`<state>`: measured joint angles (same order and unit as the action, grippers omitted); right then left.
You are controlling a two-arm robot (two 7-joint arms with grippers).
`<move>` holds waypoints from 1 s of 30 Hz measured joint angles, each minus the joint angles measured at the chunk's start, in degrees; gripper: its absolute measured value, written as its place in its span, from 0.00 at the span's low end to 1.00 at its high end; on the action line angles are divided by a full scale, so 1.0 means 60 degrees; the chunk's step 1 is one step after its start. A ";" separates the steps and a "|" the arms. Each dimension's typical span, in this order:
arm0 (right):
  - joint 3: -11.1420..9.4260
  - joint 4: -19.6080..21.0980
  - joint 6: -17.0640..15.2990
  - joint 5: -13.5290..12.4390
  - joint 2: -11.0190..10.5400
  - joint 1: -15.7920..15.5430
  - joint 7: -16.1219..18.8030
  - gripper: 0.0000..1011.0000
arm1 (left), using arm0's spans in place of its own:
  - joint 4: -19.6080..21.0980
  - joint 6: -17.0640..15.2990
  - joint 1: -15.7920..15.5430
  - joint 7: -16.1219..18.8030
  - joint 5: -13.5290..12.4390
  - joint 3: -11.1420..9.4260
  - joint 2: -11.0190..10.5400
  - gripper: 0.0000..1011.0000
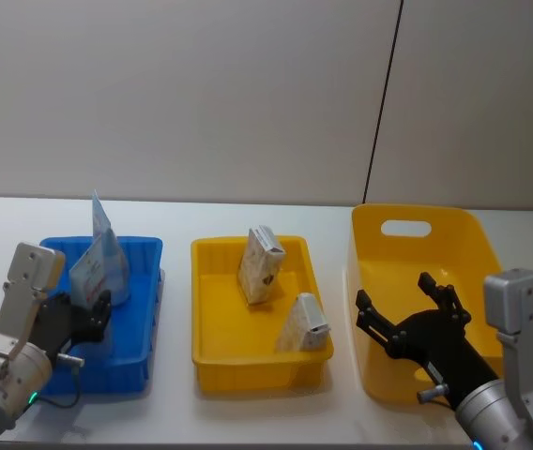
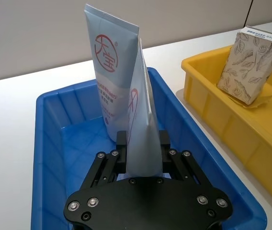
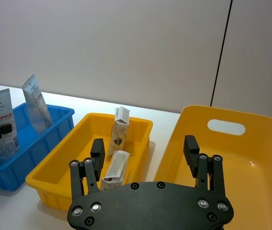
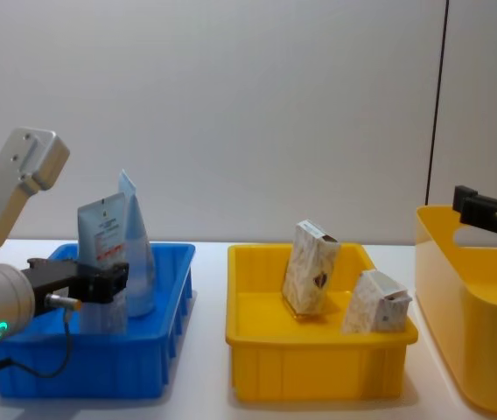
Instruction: Bimanual collaborative sorting of washing and personal care products
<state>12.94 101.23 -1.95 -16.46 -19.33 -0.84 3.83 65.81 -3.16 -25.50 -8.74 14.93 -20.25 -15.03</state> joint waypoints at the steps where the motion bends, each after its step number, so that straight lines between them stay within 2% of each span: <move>1: 0.0000 0.0000 0.0000 0.0000 0.0000 0.0000 0.0000 0.99 | -0.0014 -0.0001 -0.0012 0.0001 -0.0011 0.0010 0.0020 0.35; 16: 0.0000 0.0000 0.0000 0.0000 0.0000 0.0000 0.0000 0.99 | 0.0228 0.0175 0.0031 -0.0132 -0.0043 0.0191 0.0027 0.28; 26: 0.0000 0.0000 0.0000 0.0000 0.0000 0.0000 0.0000 0.99 | 0.0919 0.0482 0.0223 -0.0880 0.0349 0.0481 -0.0248 0.27; 30: 0.0000 0.0000 0.0000 0.0000 0.0000 0.0000 0.0000 0.99 | 0.1293 0.0571 0.0356 -0.1320 0.0648 0.0653 -0.0411 0.27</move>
<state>12.94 101.23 -1.95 -16.46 -19.33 -0.84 3.83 73.57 0.27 -23.37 -16.66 18.82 -16.33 -17.50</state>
